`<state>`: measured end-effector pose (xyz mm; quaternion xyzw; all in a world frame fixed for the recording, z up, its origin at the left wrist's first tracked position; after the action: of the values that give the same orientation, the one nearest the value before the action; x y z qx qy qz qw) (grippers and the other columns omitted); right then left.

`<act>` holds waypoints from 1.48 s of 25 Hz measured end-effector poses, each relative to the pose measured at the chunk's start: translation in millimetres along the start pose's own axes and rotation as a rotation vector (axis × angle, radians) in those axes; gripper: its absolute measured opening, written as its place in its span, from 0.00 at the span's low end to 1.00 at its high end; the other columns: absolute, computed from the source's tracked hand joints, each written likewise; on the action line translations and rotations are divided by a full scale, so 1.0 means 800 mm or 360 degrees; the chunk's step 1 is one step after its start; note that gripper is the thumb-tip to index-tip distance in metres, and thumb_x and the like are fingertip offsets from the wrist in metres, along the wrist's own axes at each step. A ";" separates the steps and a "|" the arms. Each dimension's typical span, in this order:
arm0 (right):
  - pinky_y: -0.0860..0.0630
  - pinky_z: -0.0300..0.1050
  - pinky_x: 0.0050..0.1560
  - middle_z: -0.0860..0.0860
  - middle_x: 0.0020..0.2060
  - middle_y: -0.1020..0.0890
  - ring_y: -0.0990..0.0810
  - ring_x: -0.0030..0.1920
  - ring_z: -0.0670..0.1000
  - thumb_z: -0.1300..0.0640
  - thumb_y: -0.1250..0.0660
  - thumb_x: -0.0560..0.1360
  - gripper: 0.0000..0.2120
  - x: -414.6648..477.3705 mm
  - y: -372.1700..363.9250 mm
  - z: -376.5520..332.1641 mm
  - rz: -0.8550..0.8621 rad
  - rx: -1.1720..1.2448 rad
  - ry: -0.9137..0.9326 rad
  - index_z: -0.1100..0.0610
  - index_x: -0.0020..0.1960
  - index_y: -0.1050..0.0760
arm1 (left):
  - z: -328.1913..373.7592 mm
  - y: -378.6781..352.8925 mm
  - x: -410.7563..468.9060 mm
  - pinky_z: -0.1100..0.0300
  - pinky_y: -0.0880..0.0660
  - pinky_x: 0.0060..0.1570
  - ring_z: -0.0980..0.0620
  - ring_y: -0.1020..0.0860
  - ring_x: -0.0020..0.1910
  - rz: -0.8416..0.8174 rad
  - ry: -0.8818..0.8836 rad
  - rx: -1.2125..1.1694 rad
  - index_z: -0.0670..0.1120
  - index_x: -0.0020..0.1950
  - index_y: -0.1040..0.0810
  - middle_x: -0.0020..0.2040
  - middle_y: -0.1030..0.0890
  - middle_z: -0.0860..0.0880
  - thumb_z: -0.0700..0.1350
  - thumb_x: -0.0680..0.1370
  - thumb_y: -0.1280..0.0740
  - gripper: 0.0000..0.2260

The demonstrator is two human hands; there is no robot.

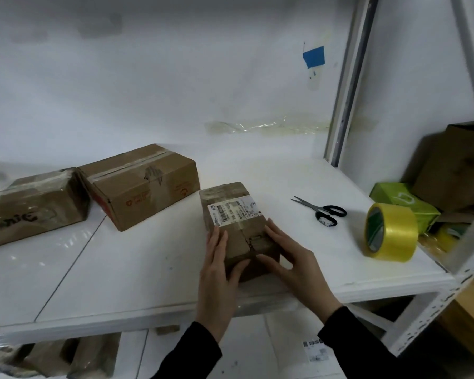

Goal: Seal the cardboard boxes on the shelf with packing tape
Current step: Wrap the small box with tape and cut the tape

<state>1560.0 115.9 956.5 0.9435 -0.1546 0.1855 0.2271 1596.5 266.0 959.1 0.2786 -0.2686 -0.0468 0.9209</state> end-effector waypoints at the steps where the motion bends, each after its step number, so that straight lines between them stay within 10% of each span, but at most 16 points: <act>1: 0.31 0.31 0.64 0.43 0.67 0.29 0.31 0.65 0.33 0.61 0.29 0.72 0.23 0.003 0.003 0.000 0.0034 -0.0027 0.0019 0.55 0.66 0.27 | -0.002 0.000 0.000 0.62 0.47 0.71 0.57 0.47 0.73 0.0003 -0.0009 0.0008 0.41 0.73 0.39 0.73 0.45 0.54 0.42 0.74 0.32 0.30; 11: 0.31 0.25 0.59 0.39 0.57 0.23 0.26 0.57 0.28 0.64 0.36 0.77 0.14 0.011 0.017 0.004 0.0218 0.0084 -0.0054 0.54 0.60 0.23 | 0.015 -0.003 0.012 0.53 0.37 0.69 0.45 0.35 0.70 -0.0082 -0.0380 0.0515 0.38 0.68 0.29 0.70 0.31 0.43 0.56 0.73 0.39 0.29; 15: 0.23 0.58 0.50 0.64 0.42 0.19 0.21 0.43 0.61 0.46 0.39 0.77 0.18 0.015 0.028 0.028 0.0401 0.0265 -0.0149 0.61 0.46 0.22 | 0.012 -0.010 0.018 0.44 0.37 0.64 0.44 0.34 0.69 -0.0092 -0.0360 0.0483 0.36 0.67 0.30 0.67 0.27 0.39 0.49 0.71 0.29 0.29; 17: 0.26 0.53 0.42 0.68 0.38 0.24 0.28 0.35 0.56 0.39 0.40 0.74 0.27 0.016 0.027 0.032 0.0417 0.0289 -0.0159 0.65 0.43 0.26 | 0.012 -0.011 0.014 0.42 0.38 0.63 0.42 0.31 0.67 -0.0025 -0.0356 0.0517 0.34 0.66 0.29 0.66 0.26 0.38 0.47 0.71 0.29 0.28; 20: 0.32 0.39 0.38 0.50 0.28 0.25 0.31 0.34 0.43 0.56 0.39 0.79 0.12 0.018 0.032 0.033 0.0396 0.0256 -0.0187 0.55 0.38 0.25 | 0.025 -0.019 0.007 0.51 0.30 0.60 0.45 0.27 0.65 -0.0006 -0.0310 0.0626 0.36 0.64 0.26 0.63 0.23 0.41 0.53 0.74 0.40 0.26; 23: 0.26 0.30 0.51 0.40 0.47 0.18 0.22 0.46 0.32 0.65 0.38 0.78 0.12 0.017 0.037 0.023 0.0262 0.0114 -0.0132 0.52 0.53 0.20 | 0.043 -0.035 0.002 0.55 0.29 0.60 0.47 0.21 0.59 -0.0108 -0.0265 0.0755 0.38 0.61 0.22 0.60 0.20 0.43 0.54 0.74 0.44 0.26; 27: 0.38 0.32 0.69 0.48 0.68 0.29 0.35 0.71 0.40 0.60 0.36 0.76 0.18 0.003 0.032 -0.011 0.0021 -0.0425 0.0350 0.61 0.66 0.26 | 0.058 -0.030 0.009 0.59 0.38 0.62 0.49 0.23 0.61 -0.0101 -0.0506 0.0779 0.39 0.63 0.24 0.62 0.22 0.43 0.58 0.71 0.42 0.29; 37: 0.32 0.42 0.68 0.54 0.60 0.20 0.26 0.65 0.50 0.54 0.39 0.76 0.18 -0.013 0.025 -0.028 0.0045 -0.0737 0.0692 0.64 0.60 0.23 | 0.066 -0.050 0.016 0.59 0.33 0.63 0.50 0.21 0.59 -0.0265 -0.1082 0.0693 0.41 0.60 0.21 0.60 0.20 0.46 0.49 0.74 0.39 0.19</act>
<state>1536.9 112.2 978.3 0.8027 -0.1536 0.3457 0.4611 1582.6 203.7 980.7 0.4564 -0.5376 -0.1525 0.6924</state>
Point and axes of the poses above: each hand's wrist, its own x-axis towards the middle knuckle, its own y-axis out of the back of the hand, z = x × y, the point moved 10 cm from there along x, towards the middle knuckle
